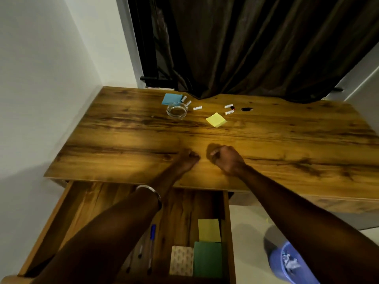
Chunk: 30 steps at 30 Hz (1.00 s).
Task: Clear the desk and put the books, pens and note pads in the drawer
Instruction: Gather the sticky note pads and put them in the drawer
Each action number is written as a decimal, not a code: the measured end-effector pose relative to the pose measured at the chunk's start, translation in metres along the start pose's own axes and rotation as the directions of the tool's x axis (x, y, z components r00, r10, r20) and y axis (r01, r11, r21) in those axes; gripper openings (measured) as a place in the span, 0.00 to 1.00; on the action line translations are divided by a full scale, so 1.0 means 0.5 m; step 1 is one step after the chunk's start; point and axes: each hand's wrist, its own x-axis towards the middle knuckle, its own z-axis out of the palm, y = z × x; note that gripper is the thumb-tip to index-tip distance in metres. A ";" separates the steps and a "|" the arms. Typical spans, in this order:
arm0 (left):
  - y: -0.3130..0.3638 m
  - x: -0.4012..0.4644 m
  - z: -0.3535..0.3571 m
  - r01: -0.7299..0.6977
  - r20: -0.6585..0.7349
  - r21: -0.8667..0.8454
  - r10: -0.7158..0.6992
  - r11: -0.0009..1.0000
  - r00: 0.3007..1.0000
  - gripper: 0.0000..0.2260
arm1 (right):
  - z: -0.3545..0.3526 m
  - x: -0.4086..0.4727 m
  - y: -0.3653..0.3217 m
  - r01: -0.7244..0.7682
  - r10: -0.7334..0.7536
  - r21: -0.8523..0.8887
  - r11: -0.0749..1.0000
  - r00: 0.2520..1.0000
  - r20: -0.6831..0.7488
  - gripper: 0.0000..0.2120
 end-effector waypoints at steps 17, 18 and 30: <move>0.112 0.305 0.030 0.258 0.145 -0.336 -0.221 0.906 0.964 0.13 | -0.045 0.350 0.138 -0.158 0.159 -0.026 0.987 0.986 0.051 0.24; 0.119 0.315 0.035 0.266 0.143 -0.348 -0.230 0.899 0.963 0.13 | -0.040 0.364 0.140 -0.152 0.154 -0.037 0.988 0.986 0.055 0.26; 0.136 0.347 0.045 0.341 0.148 -0.420 -0.307 0.841 0.940 0.05 | -0.001 0.359 0.158 -0.016 -0.009 -0.223 0.975 0.994 -0.108 0.18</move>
